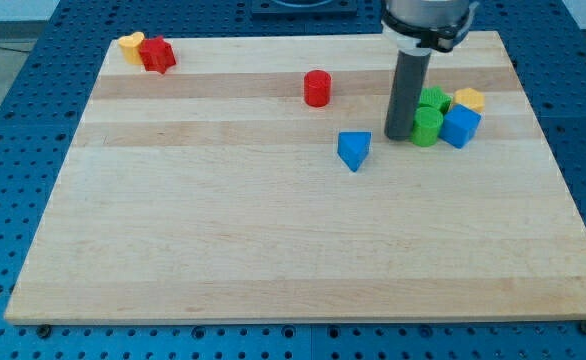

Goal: Move blue triangle into group of blocks

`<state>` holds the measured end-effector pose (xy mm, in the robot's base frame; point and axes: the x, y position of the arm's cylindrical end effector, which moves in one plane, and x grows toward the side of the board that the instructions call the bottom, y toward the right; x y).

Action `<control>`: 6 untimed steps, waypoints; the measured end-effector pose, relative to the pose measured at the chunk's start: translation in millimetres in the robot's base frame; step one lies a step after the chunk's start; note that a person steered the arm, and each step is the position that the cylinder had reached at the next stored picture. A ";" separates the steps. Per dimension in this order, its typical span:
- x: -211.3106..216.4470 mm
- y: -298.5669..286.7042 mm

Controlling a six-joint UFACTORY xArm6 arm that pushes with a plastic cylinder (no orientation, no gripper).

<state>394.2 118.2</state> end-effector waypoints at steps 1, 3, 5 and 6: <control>1.0 -22.3; 21.1 -156.7; 30.2 -112.9; 22.3 -79.3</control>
<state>416.5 38.9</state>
